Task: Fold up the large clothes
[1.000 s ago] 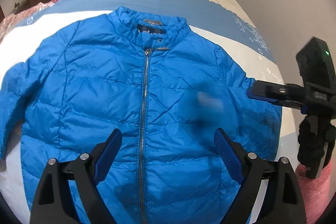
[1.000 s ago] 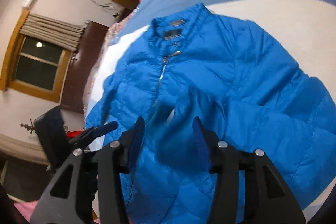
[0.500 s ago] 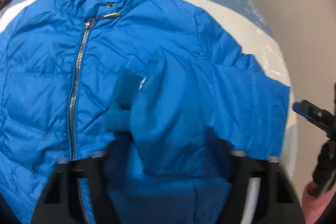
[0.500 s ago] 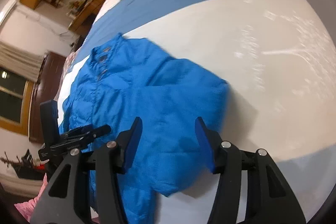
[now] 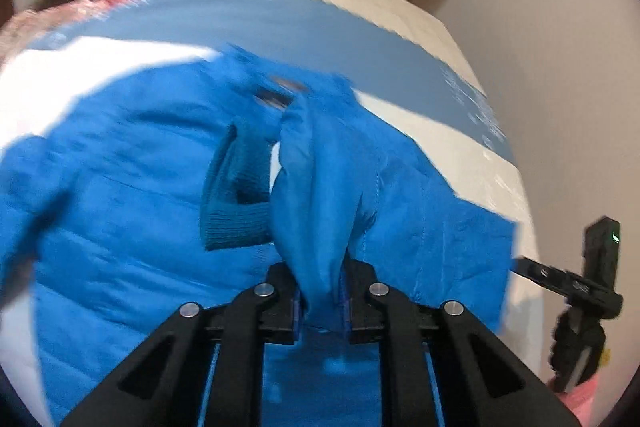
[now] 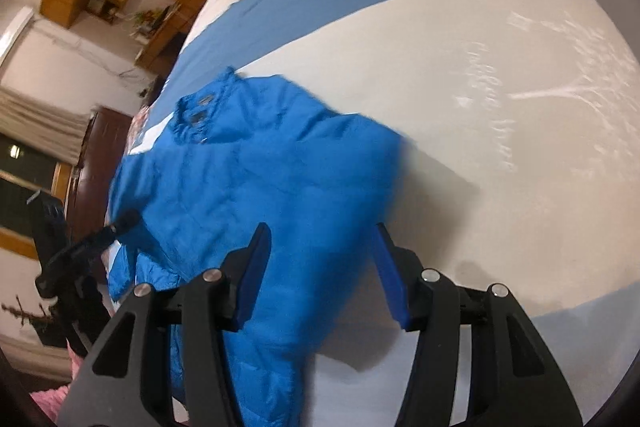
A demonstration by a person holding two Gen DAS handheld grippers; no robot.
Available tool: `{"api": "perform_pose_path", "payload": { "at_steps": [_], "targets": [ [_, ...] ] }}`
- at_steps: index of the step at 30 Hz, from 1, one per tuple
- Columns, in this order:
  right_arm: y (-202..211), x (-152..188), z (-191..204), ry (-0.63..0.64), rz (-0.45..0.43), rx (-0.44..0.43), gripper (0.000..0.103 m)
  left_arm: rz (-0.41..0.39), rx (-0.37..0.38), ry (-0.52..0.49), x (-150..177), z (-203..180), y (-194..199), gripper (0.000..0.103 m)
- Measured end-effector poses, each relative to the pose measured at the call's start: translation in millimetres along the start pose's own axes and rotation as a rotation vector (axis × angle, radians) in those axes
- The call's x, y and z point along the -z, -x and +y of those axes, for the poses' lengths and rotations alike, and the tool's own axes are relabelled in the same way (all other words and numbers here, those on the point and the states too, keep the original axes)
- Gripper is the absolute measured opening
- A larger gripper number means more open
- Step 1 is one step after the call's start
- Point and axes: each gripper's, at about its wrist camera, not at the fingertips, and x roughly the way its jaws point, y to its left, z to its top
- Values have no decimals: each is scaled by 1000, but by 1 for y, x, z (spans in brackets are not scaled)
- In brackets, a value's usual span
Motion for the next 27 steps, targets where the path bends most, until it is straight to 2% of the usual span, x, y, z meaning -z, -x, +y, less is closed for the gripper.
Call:
{"api": "perform_pose_path", "payload": {
  "at_steps": [2,3,9,13,16,21,23,27],
  "targets": [
    [-9,-3,14,23,16,-46,53,-40,-76,17,-4,22,12,14],
    [-17,-4,23,39,29,-64,53,-45,-91,35,-6,31,15,14],
    [-59,-9,61,98,108,-85,52,-37,-211,75,-7,73,10,14],
    [-88,-5,61,79,172,-8,49,53,-246,110,1,95,-24,16],
    [-101,-3,53,54,195,16,45,108,-240,146,10,115,-49,25],
    [-105,1,59,79,199,62,44,124,-242,121,9,114,-54,28],
    [-96,1,64,79,188,75,46,112,-253,145,6,114,-38,29],
    [-75,7,89,118,151,58,49,5,-248,135,0,102,1,34]
  ]
}}
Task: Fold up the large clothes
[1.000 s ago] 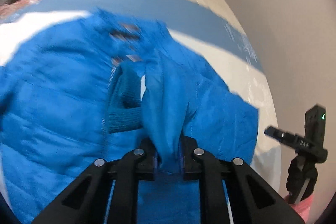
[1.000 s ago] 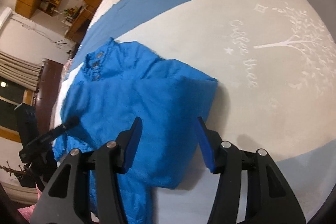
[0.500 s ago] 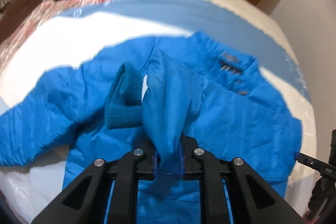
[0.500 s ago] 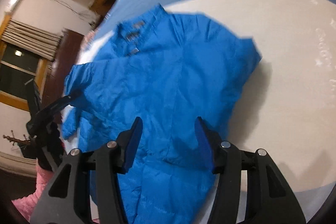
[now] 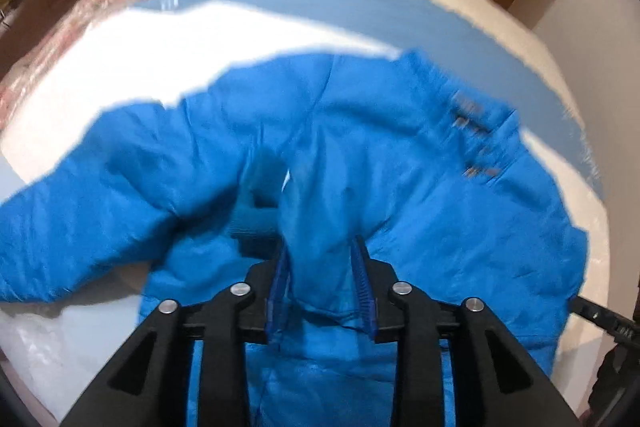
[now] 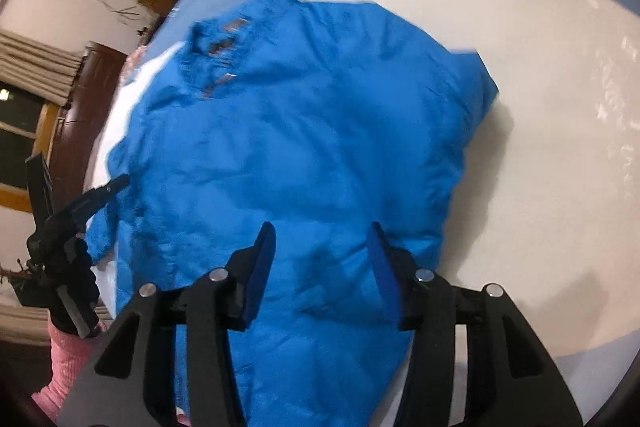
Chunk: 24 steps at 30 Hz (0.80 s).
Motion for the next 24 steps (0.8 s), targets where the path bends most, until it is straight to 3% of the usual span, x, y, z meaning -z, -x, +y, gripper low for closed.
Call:
{"api": "perform_pose_path", "payload": {
  "at_steps": [2,6,10,17,21,24],
  "targets": [
    [-1,0,7,8,6,-7,49,-20,24,-33,-2,-12,6,34],
    [-23,3,11,-12,47,38,49,26,16,-84,-5,-34,-25,34],
    [-45,5,-1,-57,73,36,47,103,25,-79,-2,-29,-65,32],
    [-53,8,4,-56,54,82,48,101,58,-95,1,-31,-72,32],
    [-31,8,13,-87,19,89,51,89,118,-57,-3,-6,-40,32],
    [-8,12,30,-64,-32,78,55,12,70,-30,0,34,3,53]
  ]
}}
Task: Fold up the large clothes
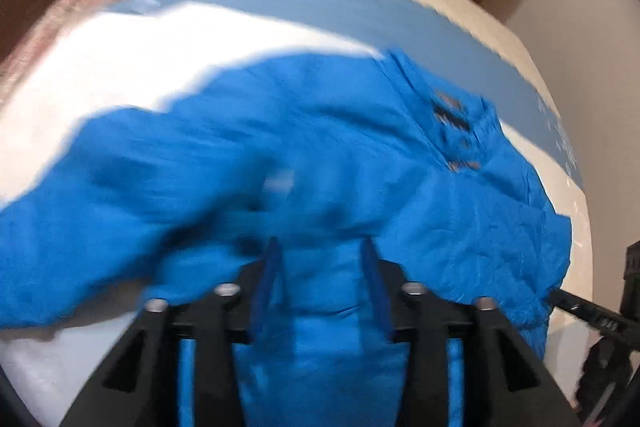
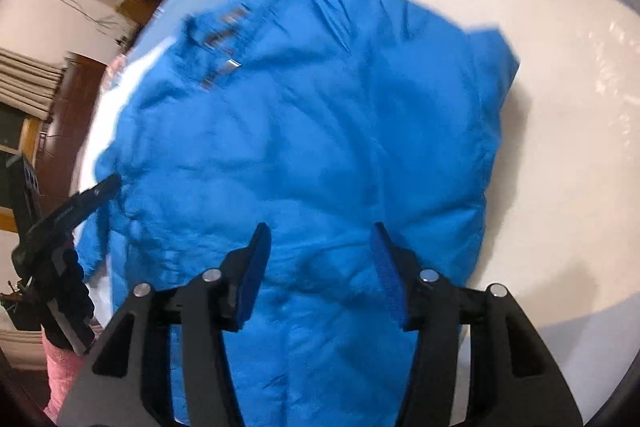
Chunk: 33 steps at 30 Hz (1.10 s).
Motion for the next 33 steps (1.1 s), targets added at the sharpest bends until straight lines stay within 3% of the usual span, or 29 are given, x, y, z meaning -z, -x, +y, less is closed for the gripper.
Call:
{"api": "perform_pose_path", "payload": {
  "at_steps": [3,10,14,17,19,24,29,30,31,33],
  "targets": [
    [10,3,13,19,-11,25,56,-29,-81,59,13,59,36,53],
    [-2,4,20,6,4,74,56,1,-276,418,86,240,87,54],
    [-9,4,25,4,13,91,56,-12,-312,637,129,321,105,56],
    [-12,2,29,6,15,107,56,-35,-292,769,145,363,105,56],
    [-13,1,32,16,11,134,56,-66,-241,814,146,377,103,57],
    [-16,1,29,-1,18,137,56,-82,-214,883,138,400,88,66],
    [-17,2,24,-11,26,146,56,-93,-273,894,130,396,84,68],
    [-17,3,23,-13,28,149,56,-94,-292,891,126,394,84,57],
    [-19,3,22,-16,32,153,56,-109,-295,879,124,392,86,40],
    [-24,3,18,-26,47,169,56,-136,-277,880,123,388,91,27]
  ]
}}
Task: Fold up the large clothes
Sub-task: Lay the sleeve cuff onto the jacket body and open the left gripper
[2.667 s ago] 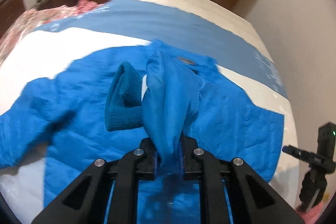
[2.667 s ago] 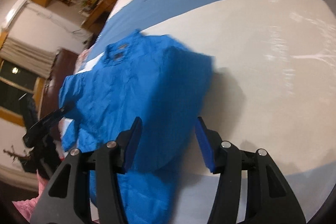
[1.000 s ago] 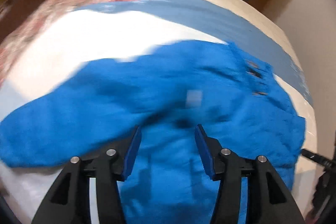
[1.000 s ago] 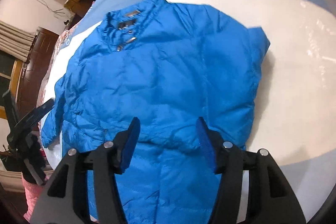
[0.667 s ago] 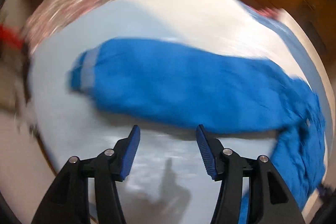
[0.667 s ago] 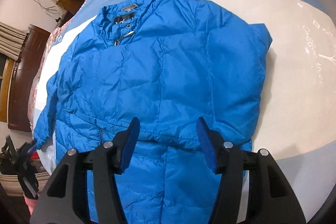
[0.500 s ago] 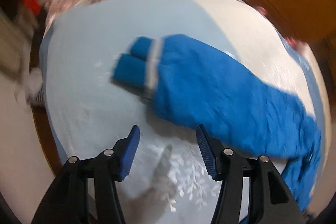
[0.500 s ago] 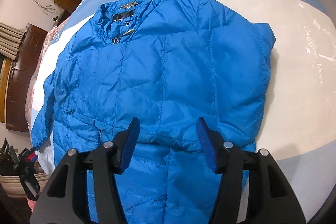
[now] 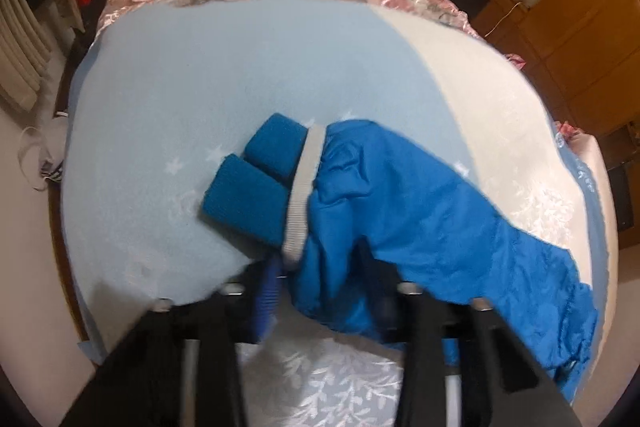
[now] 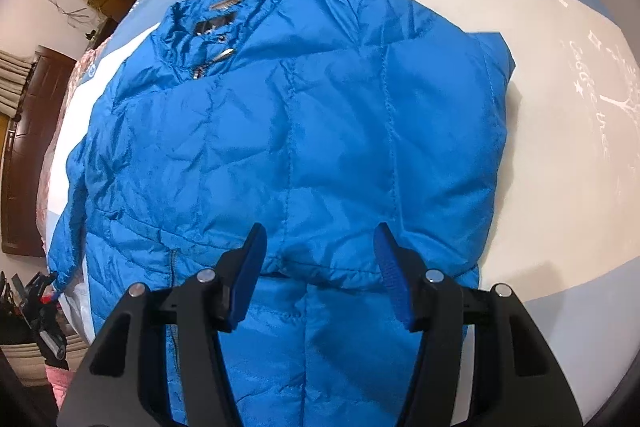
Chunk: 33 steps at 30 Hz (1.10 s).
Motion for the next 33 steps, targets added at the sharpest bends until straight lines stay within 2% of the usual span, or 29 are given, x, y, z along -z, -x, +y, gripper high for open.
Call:
{"api": "perform_pose_path", "payload": {
  "at_steps": [1,4,9,13,16,18,22,27,31,33],
  "targets": [
    [-3,0,-1,-3,7,6,56,-7,18,-3,-1,-2,2,23],
    [-15,0,-5,-13,29,10,56,-29,28,-33,0,-11,5,19],
    [-17,-1,-6,-21,31,1,56,-106,108,-95,7,-33,32,18],
    [-2,1,-3,-2,-1,-6,56,-185,205,-227,18,-79,75,17],
    [8,4,1,30,-27,39,56,-214,292,-375,38,-131,105,17],
    [13,6,1,33,-34,37,56,-221,348,-481,58,-170,119,17],
    [20,8,-2,29,-48,33,56,-166,467,-655,103,-243,129,17],
    [23,13,-8,20,-54,23,56,-96,572,-840,166,-322,126,17],
    [23,17,-15,5,-55,18,56,-2,594,-950,217,-372,103,17],
    [23,19,-18,2,-53,17,56,31,587,-985,236,-382,91,17]
  ]
}}
